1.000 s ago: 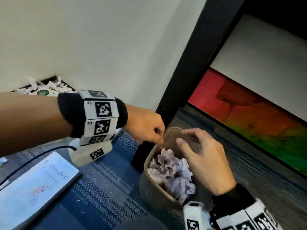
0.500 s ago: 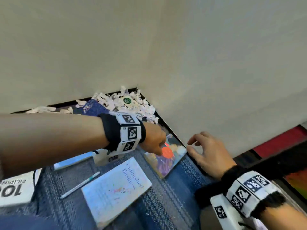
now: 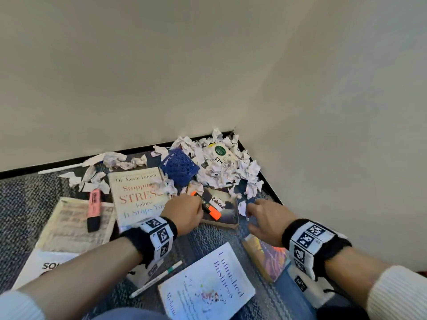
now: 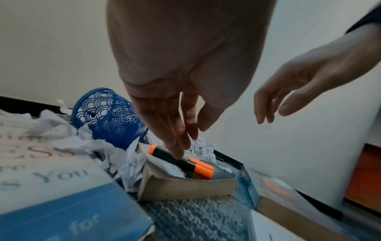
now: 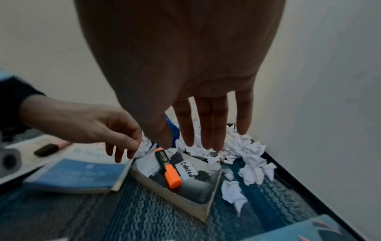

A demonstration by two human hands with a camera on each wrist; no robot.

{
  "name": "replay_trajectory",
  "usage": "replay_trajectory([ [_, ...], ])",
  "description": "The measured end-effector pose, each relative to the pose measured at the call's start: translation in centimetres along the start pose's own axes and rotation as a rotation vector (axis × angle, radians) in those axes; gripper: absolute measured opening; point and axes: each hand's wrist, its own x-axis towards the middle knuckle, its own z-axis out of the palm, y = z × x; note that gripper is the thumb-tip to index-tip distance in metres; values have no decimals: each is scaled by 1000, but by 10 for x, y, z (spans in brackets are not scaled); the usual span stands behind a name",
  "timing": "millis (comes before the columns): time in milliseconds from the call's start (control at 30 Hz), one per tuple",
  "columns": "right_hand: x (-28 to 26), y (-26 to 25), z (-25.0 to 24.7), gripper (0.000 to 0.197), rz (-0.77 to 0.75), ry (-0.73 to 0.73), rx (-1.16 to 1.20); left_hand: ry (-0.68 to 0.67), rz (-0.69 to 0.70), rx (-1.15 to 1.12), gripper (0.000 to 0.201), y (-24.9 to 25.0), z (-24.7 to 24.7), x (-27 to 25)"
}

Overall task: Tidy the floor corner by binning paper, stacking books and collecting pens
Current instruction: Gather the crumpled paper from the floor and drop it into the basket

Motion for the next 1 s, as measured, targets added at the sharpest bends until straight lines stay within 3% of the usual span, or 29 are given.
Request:
replay_trajectory([
  [233, 56, 28, 13, 38, -7, -61, 4, 48, -30, 61, 23, 1, -12, -4],
  [467, 73, 20, -13, 38, -180, -76, -1, 17, -241, 179, 25, -7, -75, -87],
  [633, 90, -22, -51, 36, -342, 16, 30, -38, -383, 294, 26, -8, -113, -137],
  [867, 131, -89, -47, 45, -512, 0, 22, -1, -463, 307, 24, -36, -124, -113],
  [1000, 144, -107, -21, 74, -483, -35, -23, 162, -418, 215, 24, -69, -103, -86],
])
